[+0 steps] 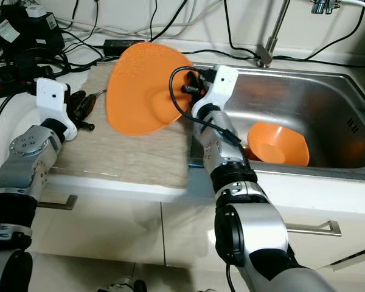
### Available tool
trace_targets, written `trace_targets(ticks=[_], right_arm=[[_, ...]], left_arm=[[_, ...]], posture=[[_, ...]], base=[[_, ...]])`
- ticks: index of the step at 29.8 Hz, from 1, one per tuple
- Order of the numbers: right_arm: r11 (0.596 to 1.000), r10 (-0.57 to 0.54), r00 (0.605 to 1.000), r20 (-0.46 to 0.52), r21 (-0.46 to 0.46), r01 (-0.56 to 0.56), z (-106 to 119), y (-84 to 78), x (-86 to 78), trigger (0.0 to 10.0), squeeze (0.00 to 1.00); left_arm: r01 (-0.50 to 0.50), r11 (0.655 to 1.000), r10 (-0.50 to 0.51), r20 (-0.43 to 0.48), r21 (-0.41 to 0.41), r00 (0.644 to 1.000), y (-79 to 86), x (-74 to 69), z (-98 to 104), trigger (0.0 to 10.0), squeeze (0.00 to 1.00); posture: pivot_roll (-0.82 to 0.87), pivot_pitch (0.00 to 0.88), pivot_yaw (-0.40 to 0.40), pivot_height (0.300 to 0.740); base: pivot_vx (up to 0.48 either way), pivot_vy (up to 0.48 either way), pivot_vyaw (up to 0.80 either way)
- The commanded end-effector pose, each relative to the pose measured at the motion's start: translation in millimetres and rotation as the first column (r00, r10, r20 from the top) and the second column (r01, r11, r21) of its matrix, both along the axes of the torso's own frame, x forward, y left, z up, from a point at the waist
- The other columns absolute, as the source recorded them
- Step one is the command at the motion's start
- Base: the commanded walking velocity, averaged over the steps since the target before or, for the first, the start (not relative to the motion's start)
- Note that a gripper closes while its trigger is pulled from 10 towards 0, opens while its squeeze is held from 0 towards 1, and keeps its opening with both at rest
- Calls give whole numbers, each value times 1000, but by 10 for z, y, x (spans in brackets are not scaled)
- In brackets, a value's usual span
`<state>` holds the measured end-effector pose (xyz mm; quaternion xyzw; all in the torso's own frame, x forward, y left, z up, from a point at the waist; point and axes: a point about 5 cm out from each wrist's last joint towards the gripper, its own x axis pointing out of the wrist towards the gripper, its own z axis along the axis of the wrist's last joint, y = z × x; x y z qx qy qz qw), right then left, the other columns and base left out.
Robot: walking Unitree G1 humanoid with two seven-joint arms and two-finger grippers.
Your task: Kitchen organization
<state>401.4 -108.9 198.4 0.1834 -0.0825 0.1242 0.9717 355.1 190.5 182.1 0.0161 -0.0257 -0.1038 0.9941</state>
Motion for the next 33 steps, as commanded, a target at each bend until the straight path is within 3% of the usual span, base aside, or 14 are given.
trace_targets(ticks=[1,7,14,33], right_arm=[[998,-35,999,25,-57,36,55,-99,15,0,0],[991,-106,993,48,-82,109,94,-319,23,0,0],[978,-158,984,81,-128,167,132,-461,14,0,0],[944,-277,950,143,-142,297,288,-797,7,0,0]], left_arm=[[-20,999,19,-16,-37,1000,-14,-35,-8,10000,0],[-57,994,45,-119,-93,992,-142,-188,-245,10000,0],[-27,991,6,-163,-127,987,-307,-338,-314,10000,0],[-10,993,-11,-178,-115,984,-392,-413,-314,10000,0]], posture=[[36,0,-7,740],[30,0,3,740],[30,0,6,740],[22,0,15,740]], base=[[0,0,0],[0,0,0],[0,0,0],[0,0,0]])
